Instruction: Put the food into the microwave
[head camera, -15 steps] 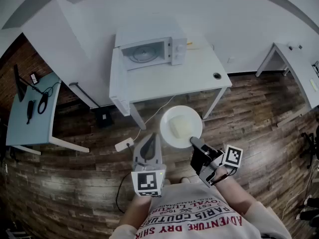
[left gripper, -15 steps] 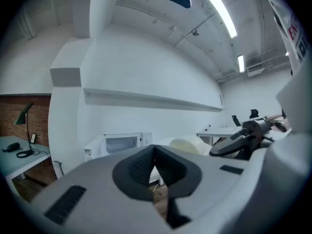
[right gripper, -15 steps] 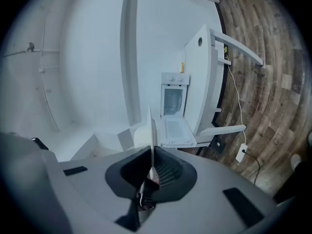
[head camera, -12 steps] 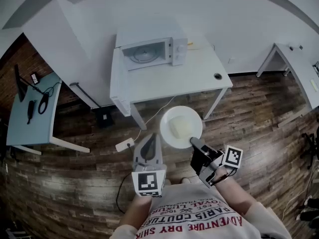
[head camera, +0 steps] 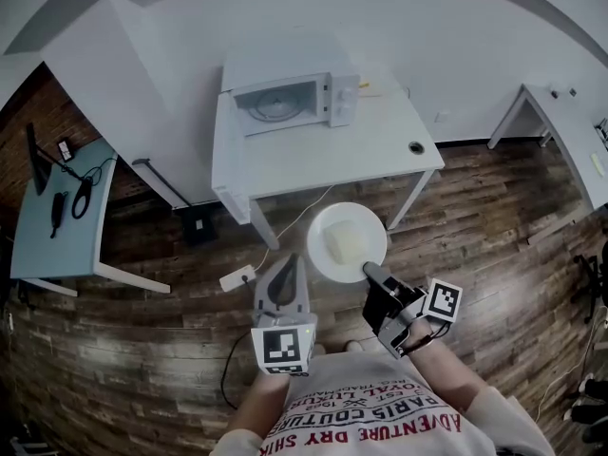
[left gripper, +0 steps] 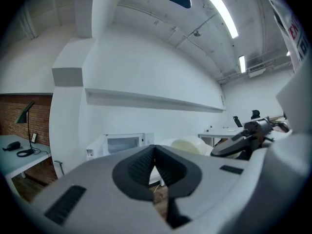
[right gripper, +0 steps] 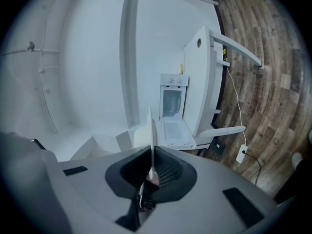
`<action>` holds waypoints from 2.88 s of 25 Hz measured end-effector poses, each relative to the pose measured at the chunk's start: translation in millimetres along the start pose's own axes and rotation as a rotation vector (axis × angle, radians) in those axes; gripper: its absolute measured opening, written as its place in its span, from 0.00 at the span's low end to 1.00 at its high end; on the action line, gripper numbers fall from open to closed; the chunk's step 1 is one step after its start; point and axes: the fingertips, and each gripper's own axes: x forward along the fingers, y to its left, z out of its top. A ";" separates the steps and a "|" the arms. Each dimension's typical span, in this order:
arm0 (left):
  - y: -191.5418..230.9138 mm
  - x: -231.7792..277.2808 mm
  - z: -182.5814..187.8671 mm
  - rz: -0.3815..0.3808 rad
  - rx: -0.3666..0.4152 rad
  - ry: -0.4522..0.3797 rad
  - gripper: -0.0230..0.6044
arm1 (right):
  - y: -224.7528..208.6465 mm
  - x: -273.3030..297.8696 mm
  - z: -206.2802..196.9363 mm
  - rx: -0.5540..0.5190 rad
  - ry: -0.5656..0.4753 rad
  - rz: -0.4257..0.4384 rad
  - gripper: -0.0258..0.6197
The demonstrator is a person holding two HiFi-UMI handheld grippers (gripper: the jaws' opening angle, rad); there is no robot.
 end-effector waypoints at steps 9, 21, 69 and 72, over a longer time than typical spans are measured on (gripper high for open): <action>25.1 -4.1 -10.0 -0.027 -0.017 -0.002 0.04 | -4.9 20.1 -16.3 -0.006 -0.013 -0.043 0.07; 61.4 12.3 -28.1 -0.043 -0.083 0.038 0.04 | -23.1 64.6 -9.6 0.031 -0.038 -0.068 0.07; 194.7 418.0 -58.5 0.126 -0.019 0.147 0.04 | -146.1 392.8 274.5 0.016 0.073 -0.303 0.07; 204.3 424.8 -67.2 0.118 -0.051 0.168 0.04 | -159.7 412.7 271.8 0.049 0.065 -0.317 0.07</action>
